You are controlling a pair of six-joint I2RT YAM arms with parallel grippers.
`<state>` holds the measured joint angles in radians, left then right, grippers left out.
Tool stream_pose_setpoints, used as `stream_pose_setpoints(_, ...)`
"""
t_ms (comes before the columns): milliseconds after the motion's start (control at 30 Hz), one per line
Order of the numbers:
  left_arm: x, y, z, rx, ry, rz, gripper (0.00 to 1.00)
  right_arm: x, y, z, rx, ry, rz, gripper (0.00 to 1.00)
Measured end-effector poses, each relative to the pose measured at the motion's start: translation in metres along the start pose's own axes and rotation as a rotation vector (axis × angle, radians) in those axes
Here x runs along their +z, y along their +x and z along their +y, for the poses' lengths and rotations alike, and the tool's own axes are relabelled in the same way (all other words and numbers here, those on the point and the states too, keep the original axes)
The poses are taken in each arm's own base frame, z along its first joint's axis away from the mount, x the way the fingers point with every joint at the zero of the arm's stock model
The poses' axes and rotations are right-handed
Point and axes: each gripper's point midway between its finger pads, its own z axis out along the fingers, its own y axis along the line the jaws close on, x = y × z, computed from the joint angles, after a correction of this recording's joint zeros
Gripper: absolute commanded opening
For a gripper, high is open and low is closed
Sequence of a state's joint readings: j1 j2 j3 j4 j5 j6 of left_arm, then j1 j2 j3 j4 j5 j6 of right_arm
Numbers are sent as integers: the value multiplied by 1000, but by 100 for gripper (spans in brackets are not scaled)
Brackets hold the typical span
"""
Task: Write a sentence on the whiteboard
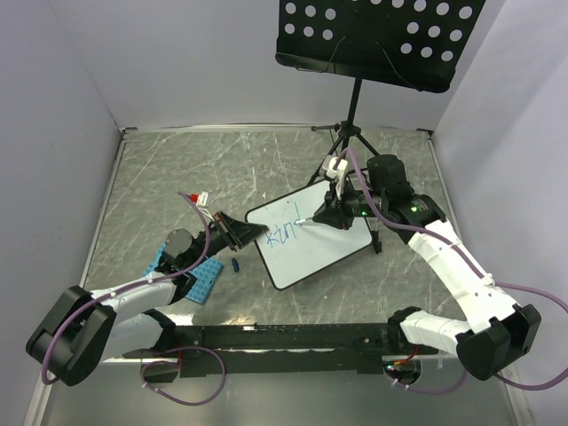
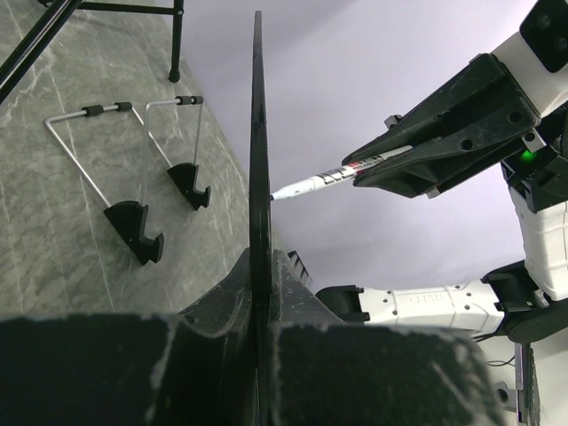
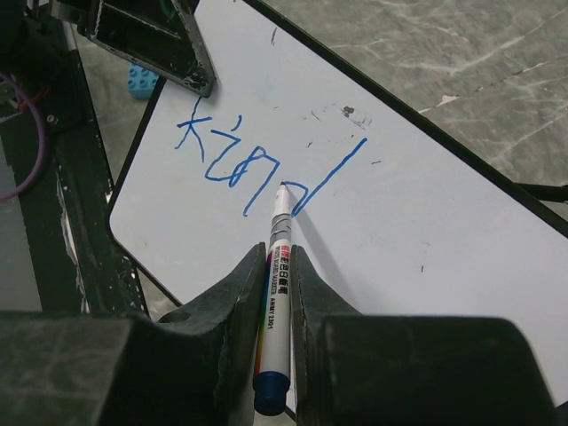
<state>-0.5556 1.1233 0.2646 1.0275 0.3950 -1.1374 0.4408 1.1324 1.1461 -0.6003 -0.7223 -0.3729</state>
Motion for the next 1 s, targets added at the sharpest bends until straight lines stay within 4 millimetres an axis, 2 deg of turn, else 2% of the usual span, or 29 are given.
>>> stream_pose_setpoints(433, 0, -1, -1, 18, 0, -2, 1, -6, 11, 5, -12, 11, 27, 0)
stream_pose_setpoints(1000, 0, -2, 0, 17, -5, -8, 1, -8, 6, -6, -9, 65, 21, 0)
